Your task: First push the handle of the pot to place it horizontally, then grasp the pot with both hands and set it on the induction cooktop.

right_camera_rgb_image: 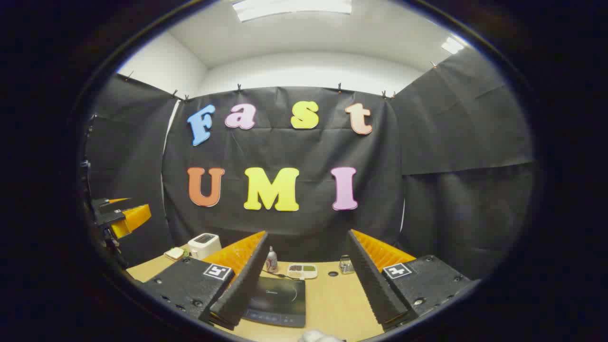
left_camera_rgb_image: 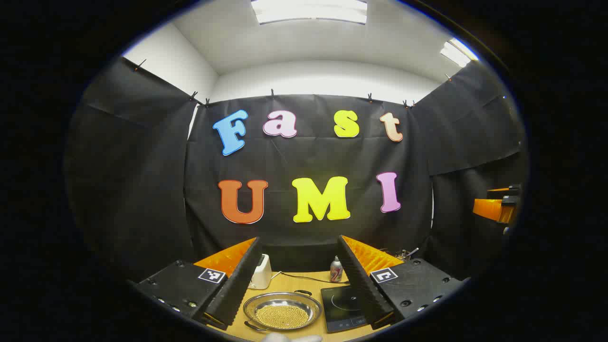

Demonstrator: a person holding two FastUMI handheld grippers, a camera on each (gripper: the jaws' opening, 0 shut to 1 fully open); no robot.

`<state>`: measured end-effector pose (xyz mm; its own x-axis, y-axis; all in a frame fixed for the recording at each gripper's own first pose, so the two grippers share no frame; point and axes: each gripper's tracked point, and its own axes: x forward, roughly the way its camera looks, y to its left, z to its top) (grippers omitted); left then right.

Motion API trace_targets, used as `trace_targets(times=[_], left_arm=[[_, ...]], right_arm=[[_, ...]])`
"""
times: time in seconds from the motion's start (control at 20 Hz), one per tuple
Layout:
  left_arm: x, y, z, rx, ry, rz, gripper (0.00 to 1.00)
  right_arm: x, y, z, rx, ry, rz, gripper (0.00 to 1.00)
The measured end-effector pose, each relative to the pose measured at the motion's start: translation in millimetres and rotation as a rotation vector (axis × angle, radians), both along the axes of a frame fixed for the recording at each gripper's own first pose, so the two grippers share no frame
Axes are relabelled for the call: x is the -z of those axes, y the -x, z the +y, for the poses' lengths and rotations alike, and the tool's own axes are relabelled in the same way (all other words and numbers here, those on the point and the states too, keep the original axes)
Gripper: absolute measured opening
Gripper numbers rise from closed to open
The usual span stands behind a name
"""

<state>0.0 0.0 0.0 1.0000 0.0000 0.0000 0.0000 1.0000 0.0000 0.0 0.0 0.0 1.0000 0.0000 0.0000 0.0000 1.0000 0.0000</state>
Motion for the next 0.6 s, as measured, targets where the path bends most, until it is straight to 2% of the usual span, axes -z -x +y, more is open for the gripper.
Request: trace_targets(times=[0.1,0.15,0.25,0.3,0.35,0.45,0.5,0.55,0.6], left_arm=[[3,2,5,-0.006,0.005,0.008,0.95],[5,2,7,-0.009,0.007,0.011,0.95],[5,4,9,-0.015,0.006,0.016,0.95],[5,5,10,-0.015,0.007,0.017,0.95],[5,6,10,-0.013,0.007,0.017,0.95],[6,8,8,-0.003,0.005,0.02,0.95],[7,8,8,0.002,0.005,0.021,0.75],[8,8,5,0.012,0.006,0.023,0.7],[7,9,0,0.032,0.012,0.02,0.73]], right_arm=[[2,2,4,-0.005,0.0,0.007,1.0],[2,3,5,-0.006,0.001,0.006,0.96],[5,5,8,-0.016,0.002,0.01,1.0],[6,6,9,-0.015,0.003,0.013,0.96],[7,6,8,-0.013,0.007,0.014,1.0],[9,8,7,-0.01,0.009,0.02,0.96],[9,8,8,-0.01,0.006,0.02,0.96],[8,9,8,-0.01,0.005,0.019,0.96],[9,9,7,-0.01,0.007,0.018,1.0]])
